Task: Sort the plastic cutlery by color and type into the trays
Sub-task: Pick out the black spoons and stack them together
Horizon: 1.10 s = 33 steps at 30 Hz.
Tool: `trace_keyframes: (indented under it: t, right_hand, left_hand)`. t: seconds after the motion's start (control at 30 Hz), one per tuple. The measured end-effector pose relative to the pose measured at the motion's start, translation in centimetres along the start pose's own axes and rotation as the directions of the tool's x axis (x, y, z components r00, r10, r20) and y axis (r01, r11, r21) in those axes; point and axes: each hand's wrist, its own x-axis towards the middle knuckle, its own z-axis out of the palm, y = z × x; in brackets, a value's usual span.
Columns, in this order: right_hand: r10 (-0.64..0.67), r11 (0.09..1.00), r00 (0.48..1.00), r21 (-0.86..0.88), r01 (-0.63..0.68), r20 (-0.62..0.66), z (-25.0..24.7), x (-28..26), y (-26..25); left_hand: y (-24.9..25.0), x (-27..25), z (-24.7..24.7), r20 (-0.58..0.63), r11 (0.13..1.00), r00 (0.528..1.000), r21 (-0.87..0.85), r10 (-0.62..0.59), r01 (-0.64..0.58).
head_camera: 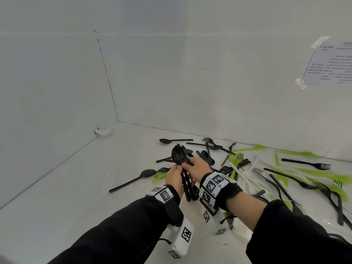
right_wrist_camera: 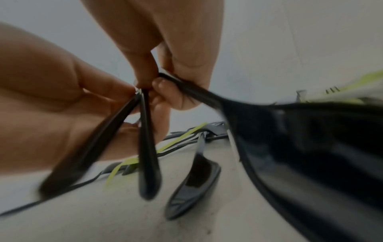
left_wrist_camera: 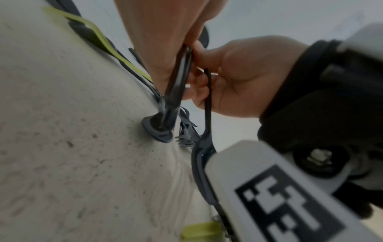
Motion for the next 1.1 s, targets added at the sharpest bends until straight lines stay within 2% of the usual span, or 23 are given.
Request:
trace_keyframes:
  t: [0.13,0.33,0.57,0.73,0.83,0.93,1.03,1.1]
  right_hand:
    - [0.029,0.999,0.999,0.037,-0.028,-0.032,0.0,0.1,0.2]
    - [0.075,0.997,0.993,0.033,-0.072,-0.089,0.1,0.1,0.3]
    - [0.078,0.97,0.978,0.24,-0.03,-0.193,0.1,0.3,0.1]
    - [0.096,0.976,0.979,0.209,-0.057,-0.181,0.1,1.0,0.0]
    - [0.064,0.987,0.975,0.155,-0.031,-0.211,-0.6,1.2,-0.2]
    - [-0.044,0.995,0.936,0.066,0.072,-0.349,-2.6,1.0,-0.6]
    - [-0.141,0.966,0.852,0.117,0.229,-0.504,-4.8,0.3,-1.3]
    - [-0.116,0.937,0.796,0.201,0.286,-0.594,-5.6,-0.1,-1.7]
  left_hand:
    - [-0.1,-0.5,-0.2,0.049,1.0,0.999,-0.005,-0.016,0.016]
    - [-0.5,-0.7,-0.2,0.032,1.0,0.999,0.01,0.0,-0.001]
    - [-0.6,-0.4,-0.1,-0.007,0.997,0.999,0.061,0.046,-0.046]
    - [-0.6,-0.7,0.2,0.031,0.997,0.999,0.078,0.007,-0.01]
    - [-0.6,-0.4,0.4,-0.015,0.998,0.999,0.052,0.034,-0.033]
    - [-0.2,0.0,0.2,-0.105,0.998,0.993,0.041,0.053,-0.049]
    - [0.2,0.4,-0.3,-0.149,1.0,0.989,0.014,0.02,-0.018]
    - [0.5,0.4,-0.4,-0.153,0.999,0.988,-0.031,-0.011,0.006]
